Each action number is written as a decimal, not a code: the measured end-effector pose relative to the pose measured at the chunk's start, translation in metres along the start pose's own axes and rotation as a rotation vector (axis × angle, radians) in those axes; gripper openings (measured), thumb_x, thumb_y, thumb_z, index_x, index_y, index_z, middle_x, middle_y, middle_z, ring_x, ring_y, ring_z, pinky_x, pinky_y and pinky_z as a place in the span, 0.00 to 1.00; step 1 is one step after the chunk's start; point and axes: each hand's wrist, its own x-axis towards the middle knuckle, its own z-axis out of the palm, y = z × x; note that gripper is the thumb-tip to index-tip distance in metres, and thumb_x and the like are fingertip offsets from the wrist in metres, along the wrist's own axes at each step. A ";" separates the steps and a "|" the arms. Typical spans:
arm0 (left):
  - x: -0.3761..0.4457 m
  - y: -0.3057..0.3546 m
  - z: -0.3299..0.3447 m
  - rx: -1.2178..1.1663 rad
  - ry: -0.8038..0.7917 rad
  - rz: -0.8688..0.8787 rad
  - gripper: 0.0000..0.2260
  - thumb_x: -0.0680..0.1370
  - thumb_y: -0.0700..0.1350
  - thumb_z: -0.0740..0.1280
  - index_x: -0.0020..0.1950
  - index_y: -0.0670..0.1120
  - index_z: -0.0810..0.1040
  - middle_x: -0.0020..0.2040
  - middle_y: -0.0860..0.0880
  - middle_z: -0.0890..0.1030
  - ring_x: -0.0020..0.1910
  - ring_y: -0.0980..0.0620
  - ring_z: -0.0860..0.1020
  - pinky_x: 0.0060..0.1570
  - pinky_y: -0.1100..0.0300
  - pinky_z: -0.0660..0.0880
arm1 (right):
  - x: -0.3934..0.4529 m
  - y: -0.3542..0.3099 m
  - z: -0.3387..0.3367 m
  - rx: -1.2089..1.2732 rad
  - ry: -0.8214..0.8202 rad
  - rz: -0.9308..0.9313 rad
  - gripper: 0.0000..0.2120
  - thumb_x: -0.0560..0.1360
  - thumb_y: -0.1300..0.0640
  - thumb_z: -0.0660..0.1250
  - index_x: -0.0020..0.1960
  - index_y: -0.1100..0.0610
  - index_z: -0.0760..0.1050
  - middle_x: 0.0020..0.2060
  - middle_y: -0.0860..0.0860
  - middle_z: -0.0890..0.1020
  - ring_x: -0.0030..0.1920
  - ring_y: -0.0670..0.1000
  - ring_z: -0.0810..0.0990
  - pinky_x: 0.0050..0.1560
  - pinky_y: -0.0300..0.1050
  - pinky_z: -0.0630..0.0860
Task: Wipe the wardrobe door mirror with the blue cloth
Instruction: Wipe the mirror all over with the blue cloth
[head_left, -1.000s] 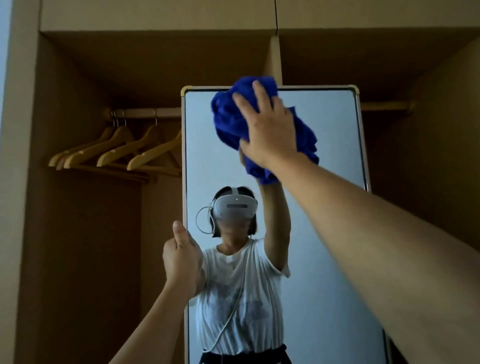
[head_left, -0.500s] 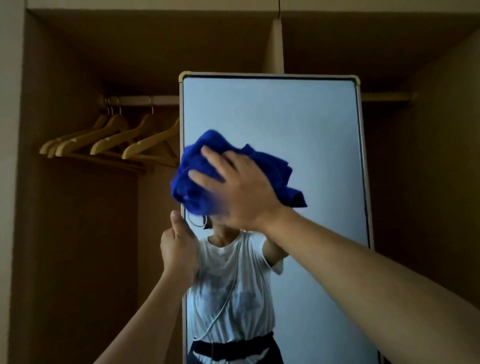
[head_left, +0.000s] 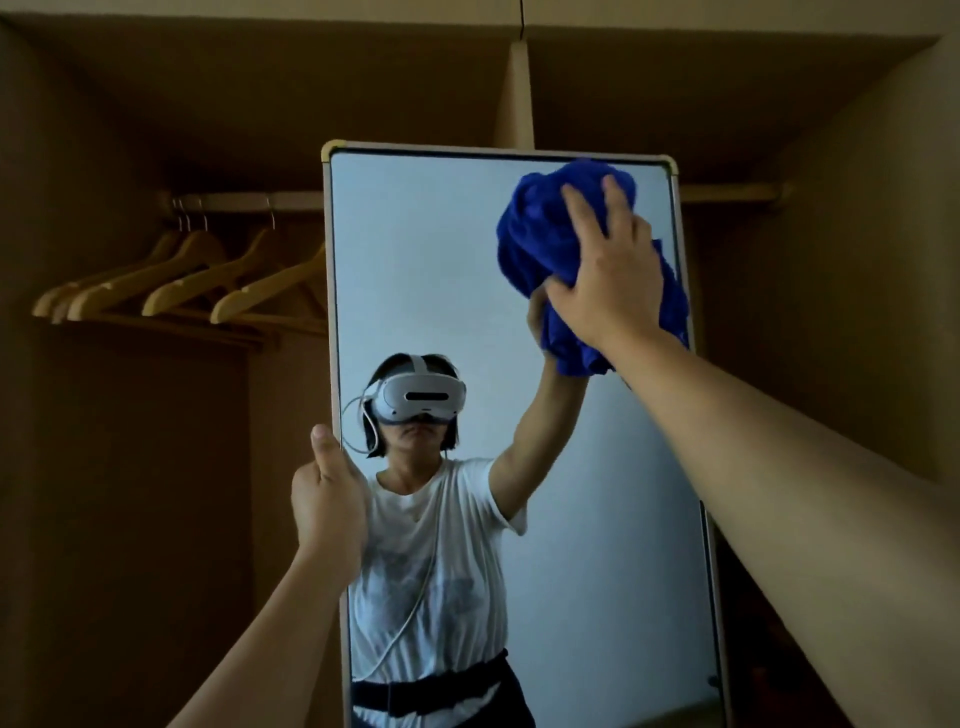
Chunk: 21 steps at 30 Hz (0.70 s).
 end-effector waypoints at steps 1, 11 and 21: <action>-0.001 0.001 0.000 0.000 -0.002 0.000 0.25 0.80 0.60 0.51 0.31 0.45 0.65 0.28 0.46 0.69 0.29 0.50 0.68 0.32 0.58 0.64 | -0.006 0.004 0.001 0.003 0.020 0.064 0.36 0.72 0.49 0.67 0.76 0.50 0.56 0.76 0.57 0.56 0.70 0.62 0.63 0.65 0.56 0.68; -0.005 0.002 0.000 0.012 0.020 0.018 0.26 0.80 0.61 0.51 0.29 0.45 0.63 0.25 0.48 0.66 0.25 0.49 0.65 0.33 0.54 0.64 | -0.149 0.019 0.006 0.120 0.028 0.155 0.39 0.68 0.51 0.73 0.75 0.57 0.61 0.74 0.59 0.63 0.68 0.63 0.67 0.65 0.58 0.69; 0.000 -0.002 0.000 -0.015 -0.014 -0.014 0.25 0.79 0.62 0.51 0.30 0.46 0.63 0.25 0.47 0.65 0.26 0.50 0.64 0.30 0.56 0.61 | -0.042 0.032 0.002 0.155 0.021 0.185 0.41 0.70 0.52 0.71 0.77 0.57 0.54 0.76 0.54 0.58 0.73 0.60 0.61 0.70 0.55 0.65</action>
